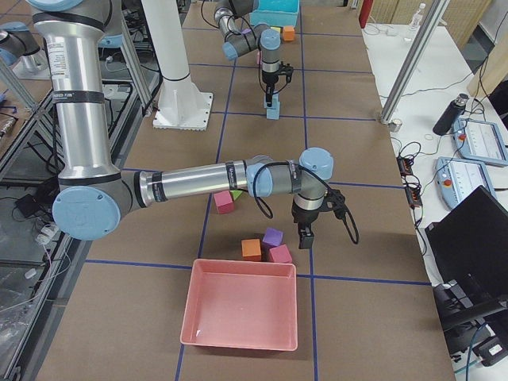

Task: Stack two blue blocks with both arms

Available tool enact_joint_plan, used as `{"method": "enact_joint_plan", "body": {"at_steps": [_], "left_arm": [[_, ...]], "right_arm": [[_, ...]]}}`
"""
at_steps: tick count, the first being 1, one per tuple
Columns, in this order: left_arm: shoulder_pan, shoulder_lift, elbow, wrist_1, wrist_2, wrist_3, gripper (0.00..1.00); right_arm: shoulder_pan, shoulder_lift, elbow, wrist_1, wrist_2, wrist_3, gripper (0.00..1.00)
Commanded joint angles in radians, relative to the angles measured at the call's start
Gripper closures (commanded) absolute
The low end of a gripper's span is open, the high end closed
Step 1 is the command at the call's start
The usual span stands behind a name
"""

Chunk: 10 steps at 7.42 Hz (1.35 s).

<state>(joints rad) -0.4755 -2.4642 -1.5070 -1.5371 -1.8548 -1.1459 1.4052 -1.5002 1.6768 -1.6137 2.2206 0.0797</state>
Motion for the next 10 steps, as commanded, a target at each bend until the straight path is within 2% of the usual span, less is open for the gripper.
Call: {"method": "enact_joint_plan", "body": {"at_steps": [1, 3, 4, 5, 6, 7, 8, 10], "left_arm": [[-0.002, -0.001, -0.007, -0.002, 0.0, -0.025, 0.03], [-0.021, 0.005, -0.105, 0.027, -0.01, -0.025, 0.02], [-0.064, 0.007, -0.16, 0.09, -0.076, -0.025, 0.02], [-0.105, 0.037, -0.23, 0.138, -0.134, -0.015, 0.02], [-0.132, 0.126, -0.33, 0.146, -0.141, -0.003, 0.02], [-0.179, 0.225, -0.416, 0.147, -0.144, 0.114, 0.02], [-0.236, 0.301, -0.453, 0.146, -0.149, 0.273, 0.02], [-0.425, 0.431, -0.449, 0.143, -0.283, 0.567, 0.02]], "right_arm": [[0.001, 0.0, 0.0, 0.0, 0.001, 0.0, 0.0], [0.0, 0.0, 0.001, 0.0, 0.002, 0.0, 0.0], [0.0, 0.0, 0.0, 0.0, 0.002, 0.0, 0.0], [0.001, -0.002, 0.004, 0.0, 0.007, -0.001, 0.0], [0.002, -0.014, 0.009, 0.0, 0.01, -0.003, 0.0], [0.002, -0.021, 0.009, 0.0, 0.01, -0.011, 0.0], [0.002, -0.032, 0.009, 0.002, 0.01, -0.017, 0.0], [0.027, -0.064, 0.011, 0.002, 0.008, -0.023, 0.0]]}}
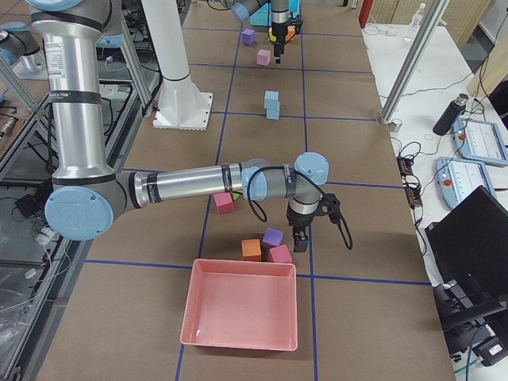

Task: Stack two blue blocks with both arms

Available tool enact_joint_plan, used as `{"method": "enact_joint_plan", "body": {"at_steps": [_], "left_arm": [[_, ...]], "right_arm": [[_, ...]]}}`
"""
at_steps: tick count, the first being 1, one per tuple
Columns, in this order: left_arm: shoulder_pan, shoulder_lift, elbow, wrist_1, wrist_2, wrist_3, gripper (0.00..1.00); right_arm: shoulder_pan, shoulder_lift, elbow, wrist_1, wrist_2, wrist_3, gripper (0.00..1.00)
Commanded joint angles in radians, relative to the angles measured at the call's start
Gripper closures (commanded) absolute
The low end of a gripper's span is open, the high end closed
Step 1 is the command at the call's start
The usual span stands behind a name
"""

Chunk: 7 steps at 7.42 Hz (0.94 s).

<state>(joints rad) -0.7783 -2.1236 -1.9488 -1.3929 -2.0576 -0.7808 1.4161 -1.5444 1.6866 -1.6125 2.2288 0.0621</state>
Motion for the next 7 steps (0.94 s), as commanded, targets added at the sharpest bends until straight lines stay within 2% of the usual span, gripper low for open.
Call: {"method": "enact_joint_plan", "body": {"at_steps": [1, 2, 3, 4, 6, 7], "left_arm": [[-0.257, 0.164, 0.017, 0.003, -0.178, 0.414, 0.02], [-0.389, 0.229, 0.059, 0.003, -0.27, 0.601, 0.02], [-0.501, 0.287, 0.109, 0.003, -0.31, 0.776, 0.02], [-0.6, 0.315, 0.172, 0.003, -0.311, 0.922, 0.02], [-0.747, 0.387, 0.289, -0.012, -0.309, 1.038, 0.02], [-0.798, 0.44, 0.315, -0.021, -0.299, 1.133, 0.02]], "right_arm": [[0.038, -0.04, 0.01, 0.0, 0.003, -0.045, 0.0], [0.062, -0.063, 0.016, 0.0, 0.005, -0.076, 0.0], [0.093, -0.081, 0.021, 0.0, 0.011, -0.099, 0.0], [0.115, -0.097, 0.021, 0.0, 0.014, -0.119, 0.0], [0.141, -0.121, 0.021, 0.0, 0.017, -0.143, 0.0], [0.141, -0.122, 0.019, 0.0, 0.017, -0.143, 0.0]]}}
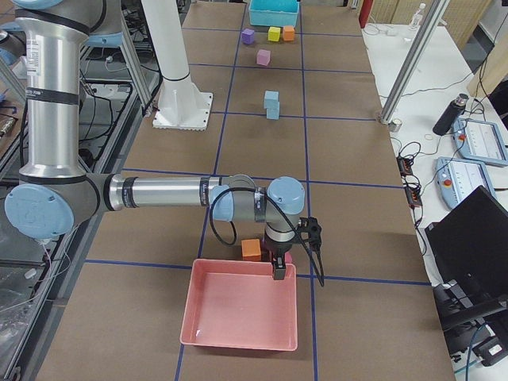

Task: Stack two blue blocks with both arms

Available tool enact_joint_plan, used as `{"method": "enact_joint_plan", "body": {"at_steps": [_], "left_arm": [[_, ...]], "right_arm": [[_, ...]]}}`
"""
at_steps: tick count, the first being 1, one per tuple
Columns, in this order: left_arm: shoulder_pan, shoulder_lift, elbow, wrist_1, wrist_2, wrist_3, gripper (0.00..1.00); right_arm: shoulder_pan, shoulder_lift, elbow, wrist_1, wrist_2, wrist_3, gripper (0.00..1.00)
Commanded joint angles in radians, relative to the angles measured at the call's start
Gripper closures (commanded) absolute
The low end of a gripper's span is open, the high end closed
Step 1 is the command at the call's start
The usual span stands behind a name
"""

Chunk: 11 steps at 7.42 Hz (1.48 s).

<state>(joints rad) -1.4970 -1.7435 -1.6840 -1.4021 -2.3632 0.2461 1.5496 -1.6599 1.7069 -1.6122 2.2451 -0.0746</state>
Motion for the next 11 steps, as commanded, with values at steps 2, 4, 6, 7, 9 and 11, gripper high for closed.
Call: {"method": "enact_joint_plan", "body": {"at_steps": [2, 4, 6, 7, 9, 11], "left_arm": [[-0.124, 0.198, 0.073, -0.058, 0.044, 0.11, 0.02], [-0.137, 0.328, -0.023, -0.174, 0.038, 0.092, 0.02], [-0.158, 0.346, -0.046, -0.17, -0.011, 0.062, 0.02], [-0.158, 0.34, -0.037, -0.179, -0.014, 0.068, 0.02], [-0.158, 0.341, -0.04, -0.183, -0.011, 0.064, 0.02], [-0.158, 0.345, -0.037, -0.183, -0.008, 0.064, 0.02]], "right_arm": [[0.007, -0.006, 0.0, 0.0, 0.001, -0.005, 0.0], [0.007, -0.006, 0.002, 0.0, 0.001, -0.001, 0.0], [0.007, -0.004, -0.001, 0.0, -0.001, 0.006, 0.0], [0.007, -0.004, 0.0, 0.0, -0.001, 0.007, 0.0], [0.007, -0.003, 0.0, 0.0, -0.001, 0.007, 0.0], [0.007, -0.003, 0.002, 0.0, -0.001, 0.007, 0.0]]}}
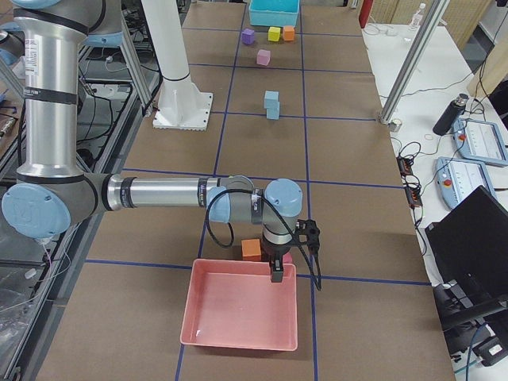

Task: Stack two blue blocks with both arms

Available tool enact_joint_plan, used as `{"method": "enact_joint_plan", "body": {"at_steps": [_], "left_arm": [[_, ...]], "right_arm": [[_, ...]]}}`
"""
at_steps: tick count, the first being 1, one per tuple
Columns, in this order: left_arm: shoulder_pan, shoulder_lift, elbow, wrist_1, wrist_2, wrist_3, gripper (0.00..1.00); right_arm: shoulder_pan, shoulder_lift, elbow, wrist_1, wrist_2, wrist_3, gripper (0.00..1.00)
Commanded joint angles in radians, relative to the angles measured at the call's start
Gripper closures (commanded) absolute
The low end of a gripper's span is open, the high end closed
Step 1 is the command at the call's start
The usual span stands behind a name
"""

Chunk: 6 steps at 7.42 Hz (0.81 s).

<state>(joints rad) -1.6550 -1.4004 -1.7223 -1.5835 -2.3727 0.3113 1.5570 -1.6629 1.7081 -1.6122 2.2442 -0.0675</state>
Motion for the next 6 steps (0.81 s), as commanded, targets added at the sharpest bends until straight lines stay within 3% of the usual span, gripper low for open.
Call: {"method": "enact_joint_plan", "body": {"at_steps": [1, 6], "left_arm": [[-0.002, 0.001, 0.001, 0.0, 0.003, 0.0, 0.02], [-0.002, 0.003, 0.0, -0.001, 0.001, -0.001, 0.02]], "right_arm": [[0.0, 0.0, 0.001, -0.002, 0.0, 0.0, 0.0], [0.0, 0.0, 0.001, 0.0, 0.018, 0.0, 0.0]]}}
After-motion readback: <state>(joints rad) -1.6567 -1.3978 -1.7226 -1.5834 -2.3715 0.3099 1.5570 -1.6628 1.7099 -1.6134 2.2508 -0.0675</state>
